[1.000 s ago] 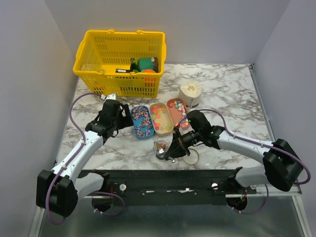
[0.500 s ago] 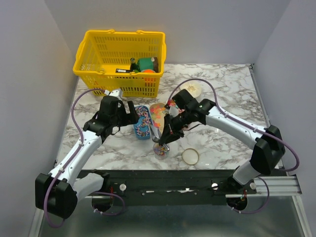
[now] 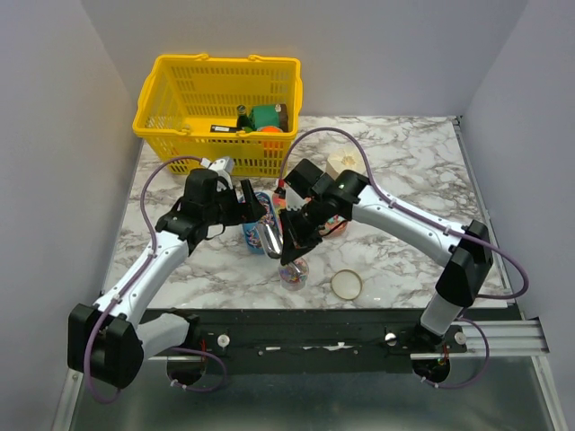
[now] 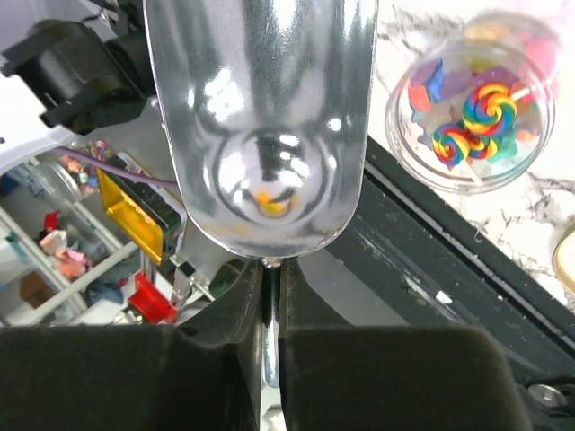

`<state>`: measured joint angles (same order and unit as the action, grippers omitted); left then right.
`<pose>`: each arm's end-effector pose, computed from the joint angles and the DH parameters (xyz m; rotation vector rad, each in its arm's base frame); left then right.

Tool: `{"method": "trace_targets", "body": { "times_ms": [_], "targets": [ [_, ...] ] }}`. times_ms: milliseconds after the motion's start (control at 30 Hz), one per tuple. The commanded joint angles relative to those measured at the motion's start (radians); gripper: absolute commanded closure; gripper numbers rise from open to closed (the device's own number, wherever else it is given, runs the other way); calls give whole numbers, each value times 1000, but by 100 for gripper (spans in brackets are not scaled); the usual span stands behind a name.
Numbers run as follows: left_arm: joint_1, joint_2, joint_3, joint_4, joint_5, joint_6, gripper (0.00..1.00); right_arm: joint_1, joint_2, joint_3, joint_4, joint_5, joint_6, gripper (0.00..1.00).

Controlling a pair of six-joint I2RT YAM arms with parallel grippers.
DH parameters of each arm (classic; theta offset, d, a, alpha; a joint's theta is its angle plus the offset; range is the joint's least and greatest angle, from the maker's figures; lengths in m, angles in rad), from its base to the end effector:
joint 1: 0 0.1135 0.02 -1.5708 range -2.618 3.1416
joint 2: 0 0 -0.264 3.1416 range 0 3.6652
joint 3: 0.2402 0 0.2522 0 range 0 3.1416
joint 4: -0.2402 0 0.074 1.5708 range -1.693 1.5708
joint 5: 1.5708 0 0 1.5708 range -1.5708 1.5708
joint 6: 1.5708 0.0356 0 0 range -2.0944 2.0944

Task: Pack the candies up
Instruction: Place the fake candies in the packing bottle, then adjust the spatula.

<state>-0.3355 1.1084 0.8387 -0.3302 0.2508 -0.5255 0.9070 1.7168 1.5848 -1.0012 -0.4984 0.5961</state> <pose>0.2274 -0.0886 0.2811 -0.0644 2.2506 -0.7520 0.2045 0.2891 0.3066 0.6220 -2.8905 -0.9970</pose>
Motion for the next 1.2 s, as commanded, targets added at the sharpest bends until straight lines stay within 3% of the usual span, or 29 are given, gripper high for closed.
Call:
{"method": "trace_targets", "body": {
  "times_ms": [0,567,667,933,1167],
  "targets": [
    [-16,19,-12,-47,73,16,10,6,-20,53,-19,38,-27,99],
    [-51,30,-61,-46,31,59,14,4,40,270,-60,115,-12,99],
    [-51,37,-46,-58,-10,59,14,6,72,282,-77,120,-24,99],
    [-1,90,48,-179,-304,-5,11,6,164,236,-194,226,-78,99],
    [62,126,34,-184,-298,-30,11,6,271,309,-218,311,-78,99]
  ]
}}
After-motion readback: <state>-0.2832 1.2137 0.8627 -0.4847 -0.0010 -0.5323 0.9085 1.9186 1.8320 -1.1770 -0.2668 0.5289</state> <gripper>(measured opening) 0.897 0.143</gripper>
